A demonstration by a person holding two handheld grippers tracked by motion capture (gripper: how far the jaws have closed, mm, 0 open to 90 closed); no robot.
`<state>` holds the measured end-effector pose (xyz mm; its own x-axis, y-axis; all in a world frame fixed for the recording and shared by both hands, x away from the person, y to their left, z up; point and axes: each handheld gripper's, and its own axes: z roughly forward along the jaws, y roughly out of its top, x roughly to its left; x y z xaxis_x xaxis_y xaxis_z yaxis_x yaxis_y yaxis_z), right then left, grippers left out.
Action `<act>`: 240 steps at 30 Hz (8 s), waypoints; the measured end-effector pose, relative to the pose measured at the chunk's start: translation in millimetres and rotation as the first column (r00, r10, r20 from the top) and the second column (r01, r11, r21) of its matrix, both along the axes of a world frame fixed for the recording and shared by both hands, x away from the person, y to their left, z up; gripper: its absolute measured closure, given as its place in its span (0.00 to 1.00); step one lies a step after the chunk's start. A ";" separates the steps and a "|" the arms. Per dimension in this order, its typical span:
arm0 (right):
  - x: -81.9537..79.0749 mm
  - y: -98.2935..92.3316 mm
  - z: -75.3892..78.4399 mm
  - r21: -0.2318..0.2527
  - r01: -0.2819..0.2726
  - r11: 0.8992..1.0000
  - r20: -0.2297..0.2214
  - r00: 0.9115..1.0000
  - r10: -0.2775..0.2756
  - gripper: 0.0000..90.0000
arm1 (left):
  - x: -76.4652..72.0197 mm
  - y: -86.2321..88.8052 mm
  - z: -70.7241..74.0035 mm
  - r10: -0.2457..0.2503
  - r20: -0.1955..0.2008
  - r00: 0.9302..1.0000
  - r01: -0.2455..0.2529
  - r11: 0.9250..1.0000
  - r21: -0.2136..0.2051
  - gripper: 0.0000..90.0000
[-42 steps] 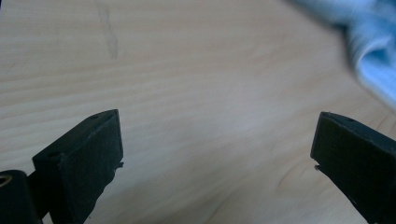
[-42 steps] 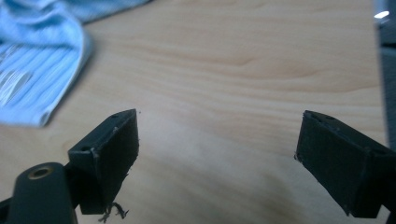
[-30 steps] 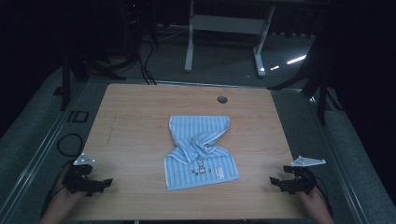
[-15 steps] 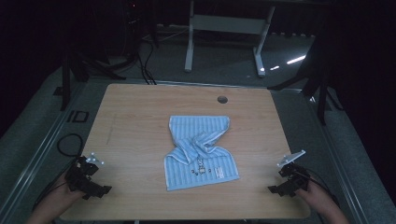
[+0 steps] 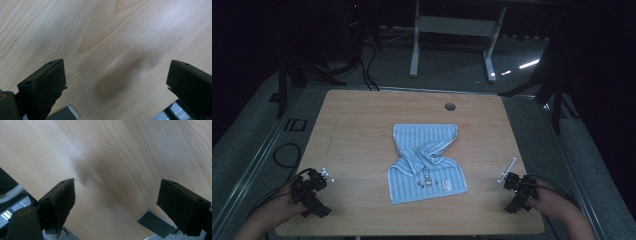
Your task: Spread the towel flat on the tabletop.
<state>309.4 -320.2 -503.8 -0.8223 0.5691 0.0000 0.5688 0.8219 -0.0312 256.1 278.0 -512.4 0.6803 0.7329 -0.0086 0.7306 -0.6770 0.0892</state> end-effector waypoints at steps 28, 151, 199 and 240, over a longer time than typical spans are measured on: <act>21.5 35.4 -1.8 0.072 -0.092 0.993 -0.003 0.996 0.092 0.21 | 39.5 -87.5 1.7 -0.129 0.042 0.991 0.134 0.981 -0.139 0.06; 113.8 80.2 52.5 0.344 -0.055 0.937 0.165 0.986 -0.002 0.76 | 128.0 -174.9 43.6 -0.025 0.302 0.953 0.105 0.962 -0.253 0.61; 150.4 119.0 -14.3 0.215 -0.010 0.976 0.194 0.981 -0.033 0.62 | 191.8 -229.0 -12.2 -0.107 0.210 0.972 0.144 0.975 -0.167 0.58; 47.0 83.6 -15.5 0.216 -0.226 0.950 0.173 0.966 0.190 0.88 | 101.2 -236.8 -12.8 -0.324 0.181 0.929 0.360 0.905 -0.227 0.84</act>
<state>356.3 -236.6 -519.3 -0.9231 0.3840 -0.0190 0.3680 0.8968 0.2457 357.3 41.2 -525.3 0.8962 0.4407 -0.0512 0.4268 -0.8247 0.3710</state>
